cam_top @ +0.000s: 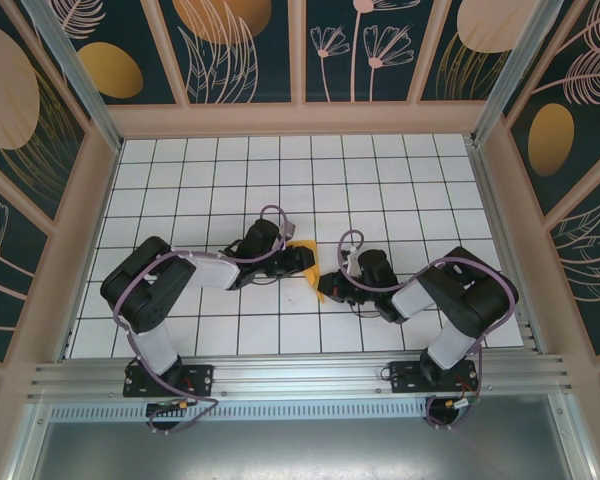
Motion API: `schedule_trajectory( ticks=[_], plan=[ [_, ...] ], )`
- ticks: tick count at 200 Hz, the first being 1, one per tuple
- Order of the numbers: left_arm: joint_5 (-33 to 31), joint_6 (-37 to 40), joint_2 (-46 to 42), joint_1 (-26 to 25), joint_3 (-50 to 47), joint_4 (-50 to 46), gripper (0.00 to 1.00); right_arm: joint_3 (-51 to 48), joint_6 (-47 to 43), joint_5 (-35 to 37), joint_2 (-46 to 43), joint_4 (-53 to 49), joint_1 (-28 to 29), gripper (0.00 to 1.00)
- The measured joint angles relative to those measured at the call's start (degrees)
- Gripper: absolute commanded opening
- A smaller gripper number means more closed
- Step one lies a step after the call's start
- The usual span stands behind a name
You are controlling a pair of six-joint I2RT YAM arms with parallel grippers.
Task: Fold a paper plane with a square sheet of paper (pick it up from the middle)
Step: Fold the wing for the fifth time at the center of the table.
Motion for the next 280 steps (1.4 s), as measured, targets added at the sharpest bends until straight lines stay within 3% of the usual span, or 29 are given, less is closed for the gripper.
schedule_trajectory(
  ticks=[38,63,88,138,199,234,280],
  plan=[
    [0.3,0.0,0.5,-0.2,0.0,1.3,0.4,0.9,-2.5,1.6,-3.0,-6.8,0.3,0.27],
    [0.4,0.0,0.6,-0.2,0.1,1.5,0.39,2.6,-4.6,3.3,-4.8,-11.2,0.8,0.28],
    [0.4,0.0,0.6,-0.2,0.1,1.5,0.39,3.2,-5.7,4.6,-5.1,-13.7,0.8,0.25],
    [0.4,0.6,0.9,-0.2,0.8,1.5,0.39,3.5,-5.6,6.4,-5.3,-15.9,0.9,0.07],
    [0.4,1.9,0.9,-0.2,1.7,1.2,0.41,2.3,-3.4,6.4,-5.2,-14.3,0.7,0.02],
    [0.3,2.8,0.9,-0.2,1.9,0.3,0.36,2.4,-3.2,6.0,-5.4,-14.5,0.8,0.16],
    [-0.3,3.0,0.9,-0.2,2.3,-0.8,0.35,7.1,-10.0,10.4,-9.1,-24.6,4.0,0.37]
  ],
)
